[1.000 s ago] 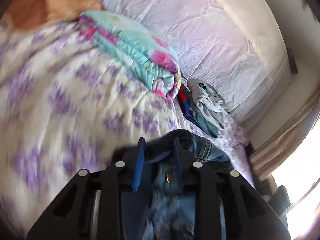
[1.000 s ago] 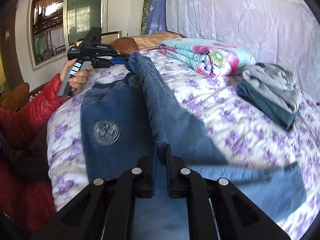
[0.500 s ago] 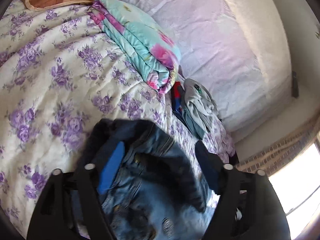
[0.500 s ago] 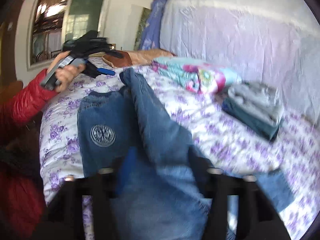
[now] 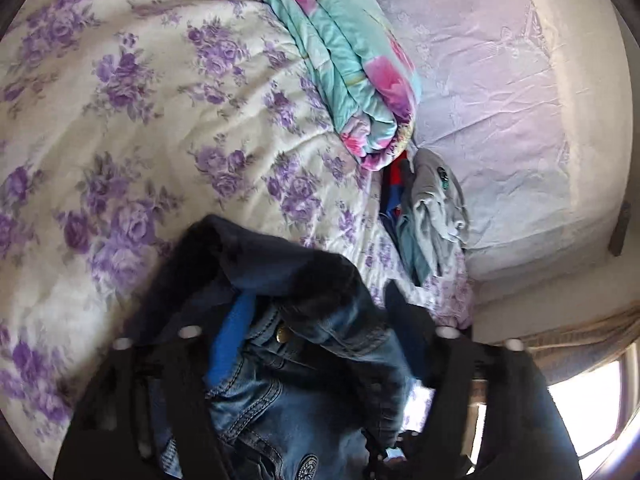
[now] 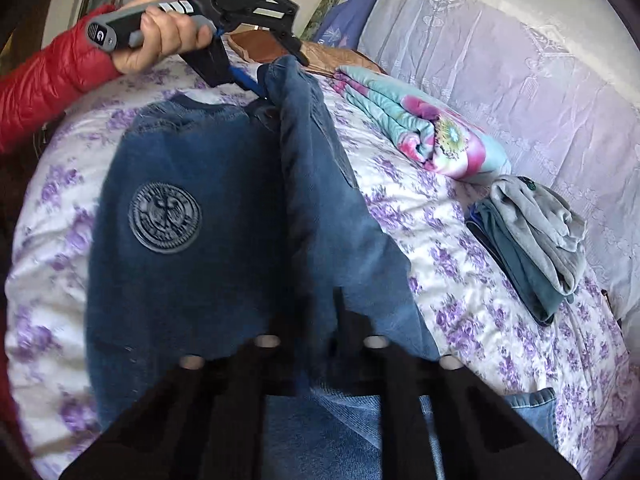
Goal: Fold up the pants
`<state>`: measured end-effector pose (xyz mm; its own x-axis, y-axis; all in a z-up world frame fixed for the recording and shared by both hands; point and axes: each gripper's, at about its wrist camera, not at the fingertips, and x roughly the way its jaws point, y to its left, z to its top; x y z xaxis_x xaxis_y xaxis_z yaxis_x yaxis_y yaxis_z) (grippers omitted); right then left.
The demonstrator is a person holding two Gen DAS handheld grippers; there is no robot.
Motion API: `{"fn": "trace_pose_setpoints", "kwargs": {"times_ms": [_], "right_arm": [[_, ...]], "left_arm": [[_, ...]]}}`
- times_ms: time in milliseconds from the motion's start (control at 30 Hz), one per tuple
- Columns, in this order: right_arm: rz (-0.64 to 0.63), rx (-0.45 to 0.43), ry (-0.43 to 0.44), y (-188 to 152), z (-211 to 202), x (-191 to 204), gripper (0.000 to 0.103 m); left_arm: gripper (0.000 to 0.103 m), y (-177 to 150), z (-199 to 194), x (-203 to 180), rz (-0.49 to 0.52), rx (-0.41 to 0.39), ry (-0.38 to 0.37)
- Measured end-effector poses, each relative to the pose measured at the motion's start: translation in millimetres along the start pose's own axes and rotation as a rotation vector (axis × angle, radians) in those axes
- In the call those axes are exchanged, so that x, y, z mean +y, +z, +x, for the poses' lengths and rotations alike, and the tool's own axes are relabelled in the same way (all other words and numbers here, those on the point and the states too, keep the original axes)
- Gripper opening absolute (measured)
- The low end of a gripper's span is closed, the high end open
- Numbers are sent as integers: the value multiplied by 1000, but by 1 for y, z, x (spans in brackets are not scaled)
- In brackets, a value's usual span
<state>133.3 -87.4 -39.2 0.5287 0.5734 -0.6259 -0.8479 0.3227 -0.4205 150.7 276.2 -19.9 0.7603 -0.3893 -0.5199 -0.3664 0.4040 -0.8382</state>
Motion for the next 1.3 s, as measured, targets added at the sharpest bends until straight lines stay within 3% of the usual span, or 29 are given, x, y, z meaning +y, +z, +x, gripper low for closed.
{"fn": "trace_pose_setpoints", "kwargs": {"times_ms": [133,333,500,700,800,867,967,1100,1233,1300], "right_arm": [[17,-40,-18,3,-16,-4,7],[62,-94,-3,-4,-58,-3,7],[37,-58,43,-22,-74,27,7],[58,-6,77,-40,-58,48,7],[52,-2,60,-40,-60,56,7],[63,7,64,-43,-58,57,7],[80,19,77,-48,-51,57,7],[99,24,95,-49,-49,54,8],[94,32,94,-49,-46,56,9],[96,36,101,-49,-45,55,10]], "left_arm": [[34,-9,-10,-13,94,-33,41],[33,-40,-50,-35,241,-57,-16],[30,-71,-76,-14,302,-35,-42],[27,-91,-62,55,198,14,0],[26,-90,-65,74,120,31,-83],[26,-93,-76,68,130,8,-80],[27,-108,-101,39,235,-72,-21],[27,-129,-118,-6,387,-177,100],[30,-139,-133,-32,444,-272,93],[36,-138,-125,-40,452,-237,57]]}}
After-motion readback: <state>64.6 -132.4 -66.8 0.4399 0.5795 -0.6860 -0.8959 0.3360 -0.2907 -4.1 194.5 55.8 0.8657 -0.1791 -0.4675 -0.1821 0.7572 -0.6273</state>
